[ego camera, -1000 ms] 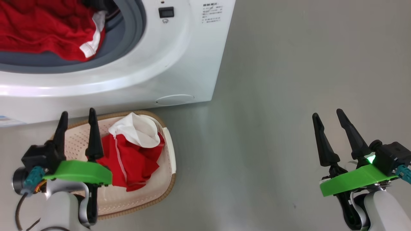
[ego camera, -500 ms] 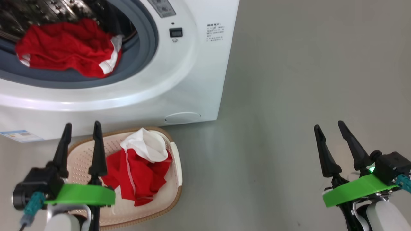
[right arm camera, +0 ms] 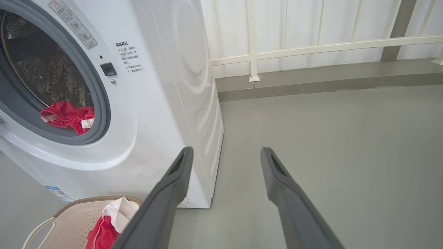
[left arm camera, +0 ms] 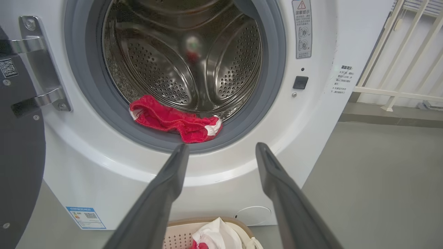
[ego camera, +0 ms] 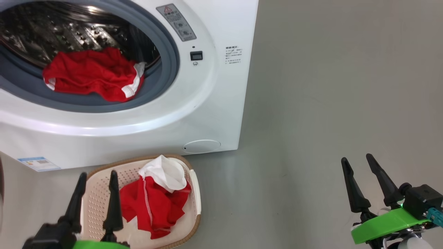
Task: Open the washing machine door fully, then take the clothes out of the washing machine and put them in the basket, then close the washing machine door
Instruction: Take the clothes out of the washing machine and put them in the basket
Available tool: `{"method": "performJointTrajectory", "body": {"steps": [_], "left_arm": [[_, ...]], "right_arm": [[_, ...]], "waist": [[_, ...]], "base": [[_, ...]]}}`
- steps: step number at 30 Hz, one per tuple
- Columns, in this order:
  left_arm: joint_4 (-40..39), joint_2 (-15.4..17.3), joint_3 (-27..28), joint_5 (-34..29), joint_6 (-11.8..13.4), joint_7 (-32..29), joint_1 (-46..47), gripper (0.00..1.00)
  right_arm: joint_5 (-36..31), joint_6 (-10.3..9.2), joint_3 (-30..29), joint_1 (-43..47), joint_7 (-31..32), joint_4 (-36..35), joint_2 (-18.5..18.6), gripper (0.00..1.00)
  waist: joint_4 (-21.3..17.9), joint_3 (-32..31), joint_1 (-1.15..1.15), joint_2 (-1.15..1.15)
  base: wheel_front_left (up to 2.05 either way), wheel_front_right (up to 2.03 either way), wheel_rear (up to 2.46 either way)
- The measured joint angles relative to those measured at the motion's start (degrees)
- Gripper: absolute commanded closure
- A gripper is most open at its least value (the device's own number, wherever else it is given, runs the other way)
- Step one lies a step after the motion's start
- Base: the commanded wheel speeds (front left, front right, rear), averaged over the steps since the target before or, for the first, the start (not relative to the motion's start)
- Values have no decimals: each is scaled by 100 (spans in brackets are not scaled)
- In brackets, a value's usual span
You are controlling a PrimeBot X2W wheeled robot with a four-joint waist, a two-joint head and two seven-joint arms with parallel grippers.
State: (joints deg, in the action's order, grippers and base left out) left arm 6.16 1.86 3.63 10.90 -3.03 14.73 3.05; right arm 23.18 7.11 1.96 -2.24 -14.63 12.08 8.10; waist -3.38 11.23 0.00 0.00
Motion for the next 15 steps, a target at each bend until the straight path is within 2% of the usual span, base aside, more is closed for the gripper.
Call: {"method": "performJointTrajectory", "body": {"steps": [3,15], "left_arm": [[-101,8,-16,146,97,0,-202,0],[-252,18,-47,179,152,0,-342,0]], "right_arm": [[0,0,-55,55,0,-12,-4,0],[0,0,-104,127,0,-20,-57,0]], "waist": [[1,-60,0,0],[15,-47,0,0]], "base": [[0,0,0],[0,0,0]]}}
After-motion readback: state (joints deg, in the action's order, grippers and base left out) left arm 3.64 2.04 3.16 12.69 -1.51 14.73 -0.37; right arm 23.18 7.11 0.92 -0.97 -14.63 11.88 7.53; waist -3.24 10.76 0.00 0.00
